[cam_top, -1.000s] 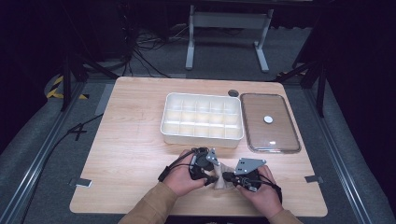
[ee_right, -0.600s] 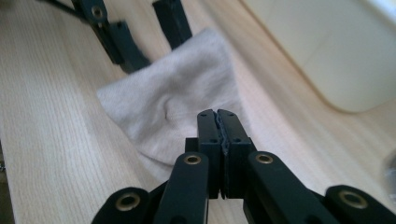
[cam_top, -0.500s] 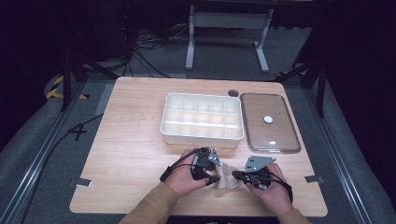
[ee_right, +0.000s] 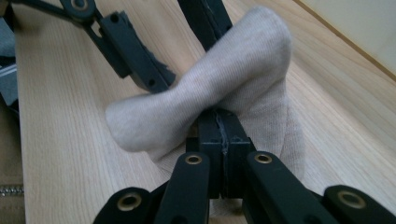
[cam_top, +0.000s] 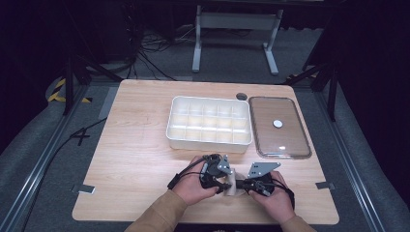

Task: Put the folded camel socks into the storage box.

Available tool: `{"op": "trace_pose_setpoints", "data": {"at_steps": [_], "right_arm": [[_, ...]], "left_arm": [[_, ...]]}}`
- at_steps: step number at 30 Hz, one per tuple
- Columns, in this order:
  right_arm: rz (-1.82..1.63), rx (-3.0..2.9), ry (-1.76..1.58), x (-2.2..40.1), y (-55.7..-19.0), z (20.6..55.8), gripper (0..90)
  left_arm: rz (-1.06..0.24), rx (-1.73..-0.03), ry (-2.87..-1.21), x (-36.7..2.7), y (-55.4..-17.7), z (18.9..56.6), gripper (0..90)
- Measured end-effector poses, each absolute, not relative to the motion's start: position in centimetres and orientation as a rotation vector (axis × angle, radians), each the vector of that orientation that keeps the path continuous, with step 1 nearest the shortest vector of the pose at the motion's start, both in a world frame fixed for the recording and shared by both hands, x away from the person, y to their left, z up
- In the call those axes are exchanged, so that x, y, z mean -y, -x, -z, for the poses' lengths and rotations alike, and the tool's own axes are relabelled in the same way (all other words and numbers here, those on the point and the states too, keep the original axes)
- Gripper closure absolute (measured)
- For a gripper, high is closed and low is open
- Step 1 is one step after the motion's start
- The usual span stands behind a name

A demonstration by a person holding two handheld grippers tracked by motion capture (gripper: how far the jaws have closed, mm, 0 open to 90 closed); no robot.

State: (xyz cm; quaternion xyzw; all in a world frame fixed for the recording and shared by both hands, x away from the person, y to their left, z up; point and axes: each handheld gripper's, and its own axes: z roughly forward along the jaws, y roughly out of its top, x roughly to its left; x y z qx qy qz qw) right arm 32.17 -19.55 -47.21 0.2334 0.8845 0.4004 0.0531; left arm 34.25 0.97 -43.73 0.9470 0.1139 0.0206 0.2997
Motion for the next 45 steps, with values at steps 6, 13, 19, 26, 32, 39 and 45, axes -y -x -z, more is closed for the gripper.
{"op": "trace_pose_setpoints", "data": {"at_steps": [6,13,19,26,32,39,45], "right_arm": [[-1.259,-2.682,-0.684,18.7,-32.2,47.5,89.9],[-1.199,-2.664,-0.664,19.5,-31.8,46.2,89.8],[-1.158,-2.613,-0.663,21.1,-31.4,44.4,89.7],[-1.108,-2.634,-0.724,22.6,-31.9,45.0,89.8],[-1.079,-2.684,-0.721,21.7,-32.2,46.4,89.9],[-1.134,-2.694,-0.739,21.2,-32.3,46.9,90.0],[-1.213,-2.713,-0.741,20.8,-32.3,47.3,90.0]], "left_arm": [[-0.050,-0.304,-2.505,-1.3,-34.4,43.6,55.9],[-0.060,-0.319,-2.487,-1.6,-34.5,43.4,56.0],[-0.064,-0.315,-2.492,-1.5,-34.4,43.4,56.0],[-0.058,-0.311,-2.499,-1.2,-34.3,43.4,56.2],[-0.061,-0.299,-2.488,-1.0,-34.2,43.3,56.3],[-0.062,-0.276,-2.488,-0.5,-34.0,43.2,56.5],[-0.054,-0.276,-2.477,-0.5,-34.1,43.4,56.5]]}}
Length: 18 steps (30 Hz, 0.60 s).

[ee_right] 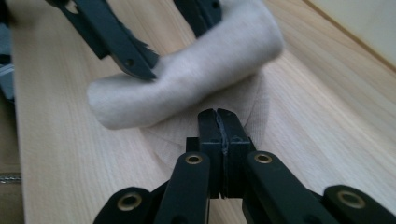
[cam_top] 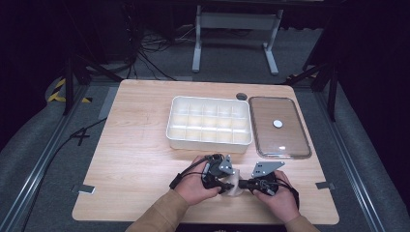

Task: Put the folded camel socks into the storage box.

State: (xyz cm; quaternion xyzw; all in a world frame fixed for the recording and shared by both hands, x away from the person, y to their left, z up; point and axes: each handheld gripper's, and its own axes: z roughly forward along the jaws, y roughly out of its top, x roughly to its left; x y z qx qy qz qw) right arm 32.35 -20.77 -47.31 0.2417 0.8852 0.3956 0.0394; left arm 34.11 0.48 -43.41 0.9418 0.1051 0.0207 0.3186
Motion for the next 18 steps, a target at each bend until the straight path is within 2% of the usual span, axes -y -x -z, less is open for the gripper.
{"op": "trace_pose_setpoints", "data": {"at_steps": [18], "right_arm": [[-1.340,-2.724,-0.758,21.16,-32.67,48.00,89.9]], "left_arm": [[-0.055,-0.286,-2.518,0.26,-34.14,44.20,55.2]]}}
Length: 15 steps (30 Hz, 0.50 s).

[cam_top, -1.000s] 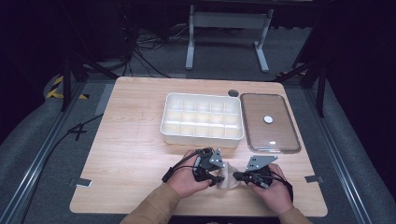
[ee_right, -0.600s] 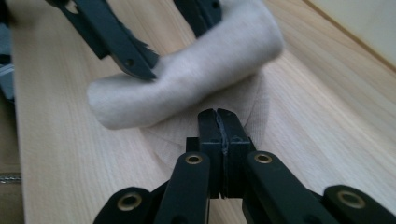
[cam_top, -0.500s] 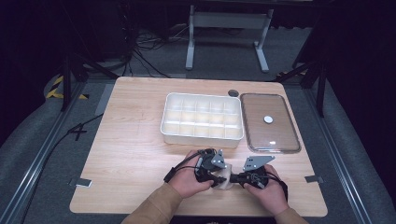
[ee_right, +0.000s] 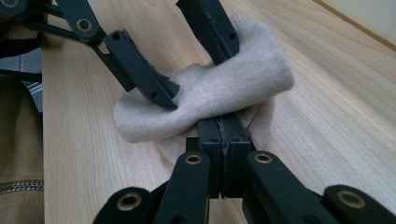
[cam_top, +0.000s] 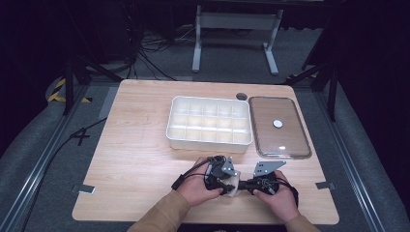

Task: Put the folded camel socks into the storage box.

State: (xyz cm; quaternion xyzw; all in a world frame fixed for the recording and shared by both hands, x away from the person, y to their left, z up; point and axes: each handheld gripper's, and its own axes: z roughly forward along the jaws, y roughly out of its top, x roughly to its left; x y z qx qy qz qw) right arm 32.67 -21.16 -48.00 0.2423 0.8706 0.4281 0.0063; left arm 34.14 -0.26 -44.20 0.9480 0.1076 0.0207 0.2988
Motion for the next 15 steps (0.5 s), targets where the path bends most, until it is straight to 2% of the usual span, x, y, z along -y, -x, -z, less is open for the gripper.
{"op": "trace_pose_setpoints", "data": {"at_steps": [9,15], "right_arm": [[-1.323,-2.747,-0.778,21.8,-32.4,47.9,89.8],[-1.326,-2.675,-0.785,23.1,-32.0,45.9,90.0]], "left_arm": [[-0.039,-0.312,-2.508,0.5,-34.3,44.4,55.5],[-0.033,-0.317,-2.510,0.5,-34.4,44.4,55.5]]}}
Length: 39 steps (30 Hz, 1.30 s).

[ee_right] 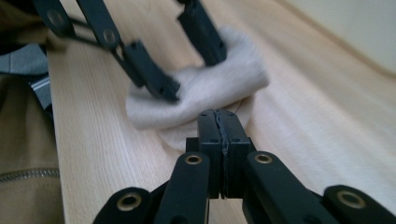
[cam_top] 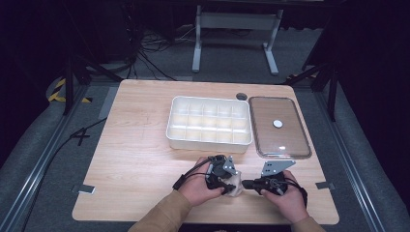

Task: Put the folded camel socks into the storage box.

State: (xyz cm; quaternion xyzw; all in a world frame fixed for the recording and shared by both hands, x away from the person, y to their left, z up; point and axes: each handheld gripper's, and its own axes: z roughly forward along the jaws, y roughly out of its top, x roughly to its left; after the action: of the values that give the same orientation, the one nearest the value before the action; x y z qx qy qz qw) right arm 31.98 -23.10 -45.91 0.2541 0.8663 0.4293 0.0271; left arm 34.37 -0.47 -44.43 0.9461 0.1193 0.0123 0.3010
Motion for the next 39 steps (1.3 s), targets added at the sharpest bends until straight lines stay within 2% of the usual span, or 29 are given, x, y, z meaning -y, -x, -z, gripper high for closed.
{"op": "trace_pose_setpoints", "data": {"at_steps": [8,22,28,32,39], "right_arm": [[-1.445,-2.550,-0.769,21.8,-32.1,44.7,90.0],[-1.340,-2.616,-0.770,20.6,-32.5,46.9,90.0],[-1.322,-2.620,-0.759,20.6,-32.5,46.9,90.0],[-1.321,-2.623,-0.756,20.6,-32.5,46.9,90.0],[-1.338,-2.618,-0.773,20.6,-32.9,47.1,90.0]], "left_arm": [[-0.046,-0.316,-2.513,0.5,-34.3,44.4,55.4],[-0.018,-0.341,-2.473,-0.1,-34.2,44.0,53.9],[0.026,-0.335,-2.450,-1.0,-33.7,43.3,62.0],[0.059,-0.310,-2.493,-0.5,-33.1,44.0,67.5],[0.085,-0.327,-2.514,0.1,-32.8,44.8,69.6]]}}
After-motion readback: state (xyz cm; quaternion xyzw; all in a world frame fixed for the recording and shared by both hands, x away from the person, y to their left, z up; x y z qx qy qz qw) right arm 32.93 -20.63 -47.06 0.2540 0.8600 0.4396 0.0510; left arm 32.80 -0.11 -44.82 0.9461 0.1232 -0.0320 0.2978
